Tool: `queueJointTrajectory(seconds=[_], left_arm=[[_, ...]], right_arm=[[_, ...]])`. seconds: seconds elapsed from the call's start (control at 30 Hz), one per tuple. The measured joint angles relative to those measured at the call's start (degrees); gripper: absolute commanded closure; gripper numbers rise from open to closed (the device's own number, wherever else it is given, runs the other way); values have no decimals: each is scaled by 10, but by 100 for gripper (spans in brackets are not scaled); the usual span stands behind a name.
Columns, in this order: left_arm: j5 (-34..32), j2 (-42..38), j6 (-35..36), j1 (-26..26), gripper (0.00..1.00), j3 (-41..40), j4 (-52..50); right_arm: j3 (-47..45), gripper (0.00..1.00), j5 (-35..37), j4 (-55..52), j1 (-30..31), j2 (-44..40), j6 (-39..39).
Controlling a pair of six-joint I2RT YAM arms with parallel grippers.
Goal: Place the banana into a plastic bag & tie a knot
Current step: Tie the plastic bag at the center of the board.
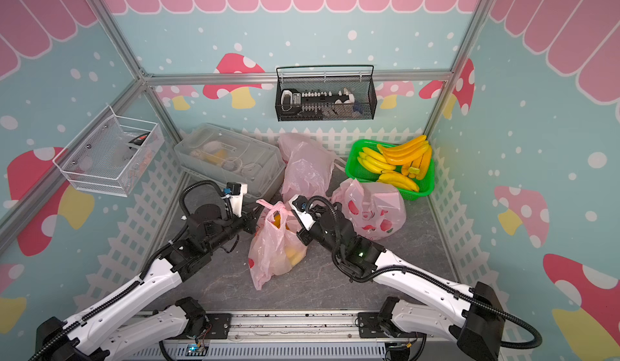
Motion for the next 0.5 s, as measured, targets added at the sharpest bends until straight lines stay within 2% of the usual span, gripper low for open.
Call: queueJointTrajectory(seconds=[0.2, 0.37, 0.5], left_arm=[[-22, -39, -42, 62, 100, -18, -39], [-22, -47, -106, 165, 100, -68, -57], [7, -57, -156, 240, 100, -138, -60]], right_arm=[[0, 100, 38, -24, 1, 10, -2], [-11, 100, 79, -29, 0, 31, 5], [-43, 100, 97, -34, -3, 45, 30]])
